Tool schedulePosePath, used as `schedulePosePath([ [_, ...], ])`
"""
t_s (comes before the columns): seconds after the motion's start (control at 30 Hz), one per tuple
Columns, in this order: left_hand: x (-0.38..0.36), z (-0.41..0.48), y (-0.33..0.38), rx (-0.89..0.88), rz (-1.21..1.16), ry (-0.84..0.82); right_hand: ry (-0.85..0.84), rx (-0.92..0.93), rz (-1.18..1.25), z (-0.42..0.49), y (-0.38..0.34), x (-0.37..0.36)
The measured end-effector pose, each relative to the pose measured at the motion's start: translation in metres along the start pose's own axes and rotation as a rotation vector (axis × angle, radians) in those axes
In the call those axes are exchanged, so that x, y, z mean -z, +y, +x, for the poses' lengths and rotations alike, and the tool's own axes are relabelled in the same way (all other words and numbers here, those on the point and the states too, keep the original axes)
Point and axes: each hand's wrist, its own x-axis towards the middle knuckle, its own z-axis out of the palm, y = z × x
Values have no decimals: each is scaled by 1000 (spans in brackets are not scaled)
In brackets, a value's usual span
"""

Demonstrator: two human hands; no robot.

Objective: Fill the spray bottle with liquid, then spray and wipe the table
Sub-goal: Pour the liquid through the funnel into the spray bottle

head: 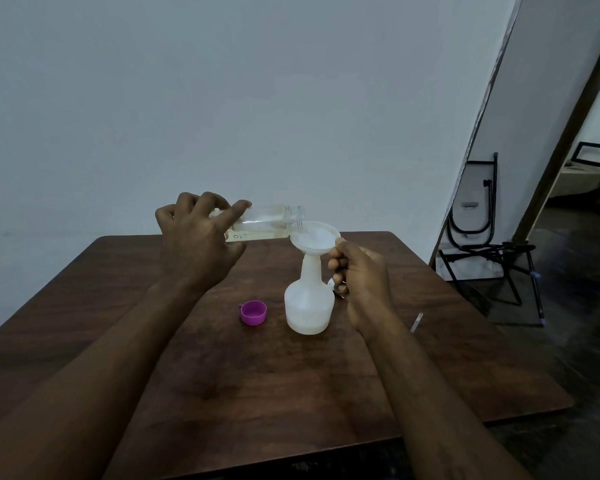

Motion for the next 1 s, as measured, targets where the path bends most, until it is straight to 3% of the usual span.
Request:
schedulePosePath([
  [1.0,-2,0,-2,-3,1,8,0,6,-12,2,3,1],
])
